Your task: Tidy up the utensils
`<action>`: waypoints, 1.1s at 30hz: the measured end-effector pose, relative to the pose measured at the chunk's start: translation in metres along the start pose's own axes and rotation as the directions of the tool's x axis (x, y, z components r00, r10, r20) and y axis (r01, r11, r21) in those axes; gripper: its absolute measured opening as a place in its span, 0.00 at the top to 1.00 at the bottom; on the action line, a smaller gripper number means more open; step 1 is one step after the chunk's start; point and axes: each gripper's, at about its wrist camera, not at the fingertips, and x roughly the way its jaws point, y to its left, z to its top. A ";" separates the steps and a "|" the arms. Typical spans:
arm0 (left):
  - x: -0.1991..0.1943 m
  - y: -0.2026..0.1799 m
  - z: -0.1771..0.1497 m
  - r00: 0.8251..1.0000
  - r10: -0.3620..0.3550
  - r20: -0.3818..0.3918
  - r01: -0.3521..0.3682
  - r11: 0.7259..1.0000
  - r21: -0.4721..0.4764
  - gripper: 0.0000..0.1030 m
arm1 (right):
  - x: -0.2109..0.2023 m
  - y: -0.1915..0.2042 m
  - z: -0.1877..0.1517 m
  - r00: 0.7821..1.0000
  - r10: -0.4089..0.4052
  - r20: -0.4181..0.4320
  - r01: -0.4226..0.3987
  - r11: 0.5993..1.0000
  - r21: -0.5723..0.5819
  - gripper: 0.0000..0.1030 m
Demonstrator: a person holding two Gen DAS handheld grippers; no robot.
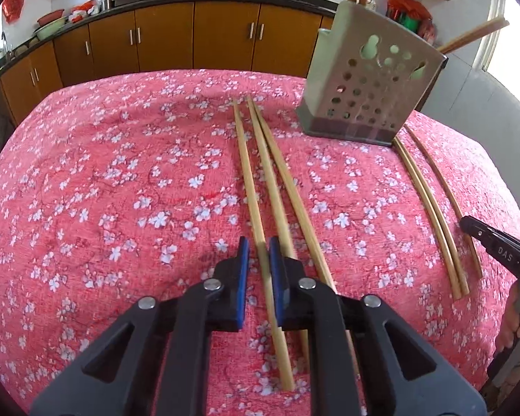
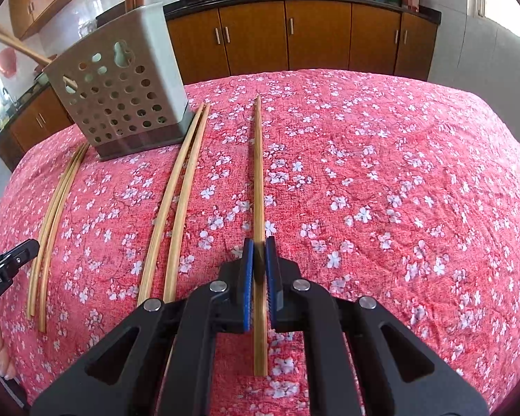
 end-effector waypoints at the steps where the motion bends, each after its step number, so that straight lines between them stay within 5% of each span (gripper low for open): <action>1: 0.000 0.000 0.001 1.000 0.007 0.000 -0.007 1.000 0.004 0.87 | 0.000 0.000 0.000 1.000 -0.001 0.002 0.001 1.000 0.000 0.92; 7: 0.006 -0.009 0.003 0.997 0.070 0.013 -0.071 0.996 0.057 0.91 | -0.004 0.013 -0.010 1.000 0.022 0.009 -0.022 0.999 -0.038 0.92; 17: 0.018 0.066 0.034 0.977 0.213 0.023 -0.211 0.976 -0.056 0.89 | 0.010 -0.023 0.015 0.995 -0.090 0.044 0.089 0.996 0.026 0.92; 33: 0.012 0.079 0.036 0.987 0.160 0.029 -0.156 0.981 -0.114 0.89 | 0.018 -0.031 0.021 0.996 -0.082 0.042 0.080 0.995 0.054 0.92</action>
